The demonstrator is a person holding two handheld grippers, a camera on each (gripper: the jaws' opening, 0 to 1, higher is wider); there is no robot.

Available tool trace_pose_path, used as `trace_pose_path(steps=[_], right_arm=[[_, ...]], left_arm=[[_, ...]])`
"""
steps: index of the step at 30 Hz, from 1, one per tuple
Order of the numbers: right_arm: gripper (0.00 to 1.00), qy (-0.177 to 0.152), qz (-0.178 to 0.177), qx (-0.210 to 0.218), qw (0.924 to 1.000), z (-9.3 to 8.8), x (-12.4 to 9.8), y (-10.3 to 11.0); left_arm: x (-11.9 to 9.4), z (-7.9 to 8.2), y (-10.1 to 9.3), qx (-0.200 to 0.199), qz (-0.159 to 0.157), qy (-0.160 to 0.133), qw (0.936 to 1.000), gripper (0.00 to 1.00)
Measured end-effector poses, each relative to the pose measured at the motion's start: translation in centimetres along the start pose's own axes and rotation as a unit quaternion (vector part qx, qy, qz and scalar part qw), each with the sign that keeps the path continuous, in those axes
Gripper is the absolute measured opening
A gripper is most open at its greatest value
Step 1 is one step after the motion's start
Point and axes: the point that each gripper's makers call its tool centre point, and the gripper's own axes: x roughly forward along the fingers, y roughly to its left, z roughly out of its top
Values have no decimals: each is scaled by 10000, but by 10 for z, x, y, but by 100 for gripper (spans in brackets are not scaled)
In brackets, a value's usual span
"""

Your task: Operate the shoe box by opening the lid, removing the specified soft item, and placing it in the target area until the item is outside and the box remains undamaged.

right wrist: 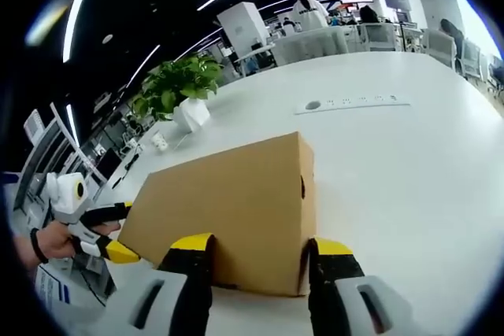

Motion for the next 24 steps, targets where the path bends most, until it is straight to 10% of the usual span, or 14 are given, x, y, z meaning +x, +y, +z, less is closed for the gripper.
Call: trace_pose_path(steps=[24], right_arm=[[43,133,-194,232,9995,-37,-32,11]], left_arm=[[-2,-4,-5,645,-520,224,9963,86]])
